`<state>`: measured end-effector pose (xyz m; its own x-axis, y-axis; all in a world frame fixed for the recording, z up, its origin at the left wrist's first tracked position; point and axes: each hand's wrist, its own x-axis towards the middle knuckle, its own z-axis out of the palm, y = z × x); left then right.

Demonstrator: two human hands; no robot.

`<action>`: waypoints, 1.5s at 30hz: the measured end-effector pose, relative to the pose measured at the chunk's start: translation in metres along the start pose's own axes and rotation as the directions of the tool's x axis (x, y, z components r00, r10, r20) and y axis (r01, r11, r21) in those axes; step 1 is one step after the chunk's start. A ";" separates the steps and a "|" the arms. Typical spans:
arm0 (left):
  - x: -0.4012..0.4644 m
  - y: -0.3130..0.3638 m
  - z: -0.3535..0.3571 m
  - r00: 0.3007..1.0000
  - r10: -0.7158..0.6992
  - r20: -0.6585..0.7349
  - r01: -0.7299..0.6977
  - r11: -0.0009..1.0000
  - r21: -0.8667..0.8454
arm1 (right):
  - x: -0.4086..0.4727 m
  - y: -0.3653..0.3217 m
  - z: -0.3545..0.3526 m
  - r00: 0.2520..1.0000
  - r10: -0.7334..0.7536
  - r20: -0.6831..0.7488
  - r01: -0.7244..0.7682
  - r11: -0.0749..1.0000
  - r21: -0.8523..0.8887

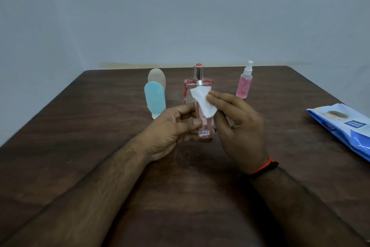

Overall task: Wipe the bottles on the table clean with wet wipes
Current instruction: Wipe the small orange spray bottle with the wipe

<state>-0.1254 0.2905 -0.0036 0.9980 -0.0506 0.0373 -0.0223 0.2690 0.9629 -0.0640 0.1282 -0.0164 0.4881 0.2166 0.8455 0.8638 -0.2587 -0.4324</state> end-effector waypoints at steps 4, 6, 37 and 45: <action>0.001 0.003 -0.004 0.994 0.078 -0.074 -0.083 0.994 -0.065 | -0.004 -0.002 0.001 0.995 -0.029 0.094 0.027 0.999 0.020; 0.002 0.003 -0.008 0.991 0.091 -0.099 -0.097 0.993 -0.065 | -0.005 -0.004 0.002 0.994 -0.047 0.102 0.045 0.999 0.027; -0.003 0.001 0.001 0.933 0.355 0.049 -0.195 0.388 0.901 | 0.008 0.004 -0.005 0.994 0.105 -0.011 -0.102 0.980 0.173; -0.002 0.001 -0.005 0.909 0.404 0.106 -0.162 0.107 0.981 | 0.005 0.011 -0.004 0.990 0.001 0.139 -0.003 1.000 0.016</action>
<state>-0.1275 0.2956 -0.0041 0.8917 -0.0391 0.4509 -0.2216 -0.9063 0.3597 -0.0530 0.1230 -0.0160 0.5018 0.3454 0.7930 0.8640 -0.2440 -0.4404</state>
